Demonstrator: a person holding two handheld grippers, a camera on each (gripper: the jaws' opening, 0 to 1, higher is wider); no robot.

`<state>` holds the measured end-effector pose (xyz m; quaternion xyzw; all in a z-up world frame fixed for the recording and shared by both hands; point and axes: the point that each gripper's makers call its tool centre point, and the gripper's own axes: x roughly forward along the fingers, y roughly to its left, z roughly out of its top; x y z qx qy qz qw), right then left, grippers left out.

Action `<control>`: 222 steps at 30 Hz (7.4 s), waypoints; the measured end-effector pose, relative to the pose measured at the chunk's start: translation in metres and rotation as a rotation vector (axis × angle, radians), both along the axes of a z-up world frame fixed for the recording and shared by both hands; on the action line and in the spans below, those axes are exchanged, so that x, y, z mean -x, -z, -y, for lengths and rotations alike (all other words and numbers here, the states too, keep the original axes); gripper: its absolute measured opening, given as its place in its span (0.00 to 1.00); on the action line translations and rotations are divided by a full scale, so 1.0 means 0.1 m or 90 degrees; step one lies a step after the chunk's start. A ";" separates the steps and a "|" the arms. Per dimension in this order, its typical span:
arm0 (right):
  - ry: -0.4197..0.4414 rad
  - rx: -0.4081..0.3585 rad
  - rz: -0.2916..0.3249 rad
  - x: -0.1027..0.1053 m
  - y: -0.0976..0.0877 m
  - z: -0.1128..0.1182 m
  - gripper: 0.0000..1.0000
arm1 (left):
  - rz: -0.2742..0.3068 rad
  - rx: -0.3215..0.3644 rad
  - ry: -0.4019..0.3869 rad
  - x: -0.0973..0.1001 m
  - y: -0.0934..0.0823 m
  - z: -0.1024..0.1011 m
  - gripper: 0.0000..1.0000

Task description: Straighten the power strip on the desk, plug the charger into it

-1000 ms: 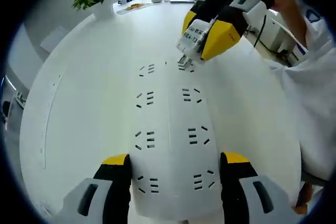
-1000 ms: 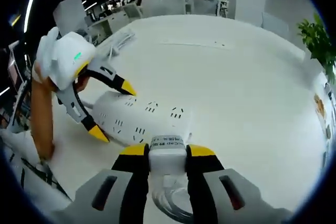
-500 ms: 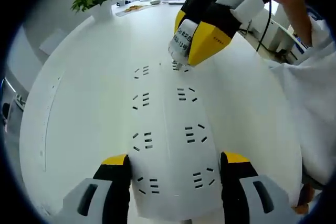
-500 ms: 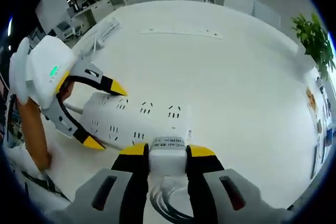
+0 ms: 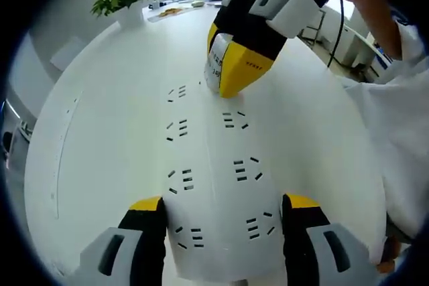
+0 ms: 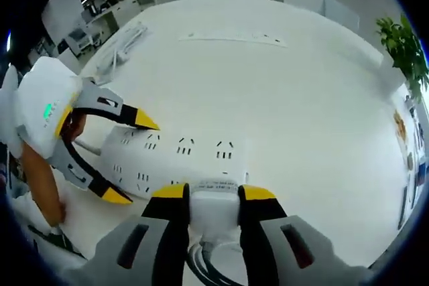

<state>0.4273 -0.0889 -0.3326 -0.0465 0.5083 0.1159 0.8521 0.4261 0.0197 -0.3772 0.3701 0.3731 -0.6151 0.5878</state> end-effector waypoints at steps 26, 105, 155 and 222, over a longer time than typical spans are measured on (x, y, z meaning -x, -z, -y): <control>-0.023 -0.001 0.032 0.09 -0.19 0.00 0.24 | 0.001 0.000 -0.001 -0.02 0.00 0.02 0.71; -0.099 0.048 -0.079 -0.31 0.06 0.05 0.26 | 0.003 -0.004 -0.037 -0.05 0.02 -0.01 0.77; -0.959 0.337 0.126 -0.20 -0.06 -0.06 0.26 | 0.002 -0.017 -0.067 0.04 0.02 0.06 0.77; -0.792 0.328 0.139 0.09 -0.04 0.01 0.27 | 0.003 -0.023 -0.052 0.08 0.01 0.06 0.71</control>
